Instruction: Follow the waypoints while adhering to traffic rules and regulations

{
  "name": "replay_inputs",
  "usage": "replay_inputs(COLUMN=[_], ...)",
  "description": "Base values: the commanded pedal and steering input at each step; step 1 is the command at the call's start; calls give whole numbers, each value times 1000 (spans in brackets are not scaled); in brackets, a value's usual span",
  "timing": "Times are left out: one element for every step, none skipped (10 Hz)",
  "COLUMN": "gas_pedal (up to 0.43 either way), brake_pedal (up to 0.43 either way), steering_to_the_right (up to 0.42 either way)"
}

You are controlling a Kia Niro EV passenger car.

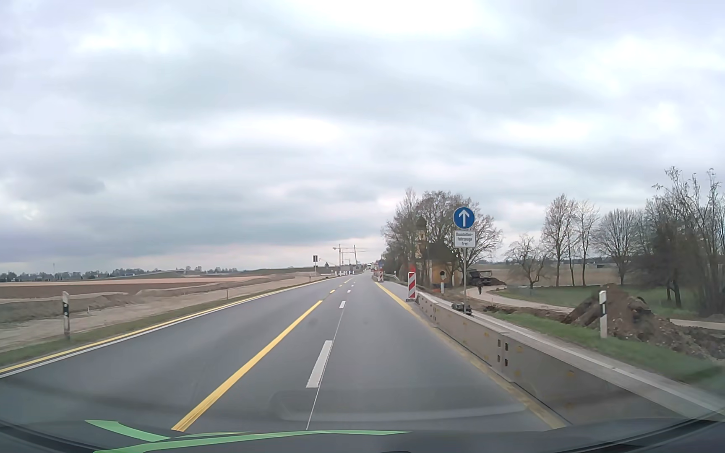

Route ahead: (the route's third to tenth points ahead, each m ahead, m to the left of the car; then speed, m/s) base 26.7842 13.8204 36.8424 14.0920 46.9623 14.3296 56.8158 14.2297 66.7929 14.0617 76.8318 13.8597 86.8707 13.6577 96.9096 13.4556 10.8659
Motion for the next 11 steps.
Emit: replay_inputs(gas_pedal=[87, 87, 87, 87, 87, 87, 87, 87, 87, 87, 87], brake_pedal=[0, 0, 0, 0, 0, 0, 0, 0, 0, 0, 0], steering_to_the_right=[-3, -3, -3, -3, -3, -3, -3, -3, -2, -2, -1])
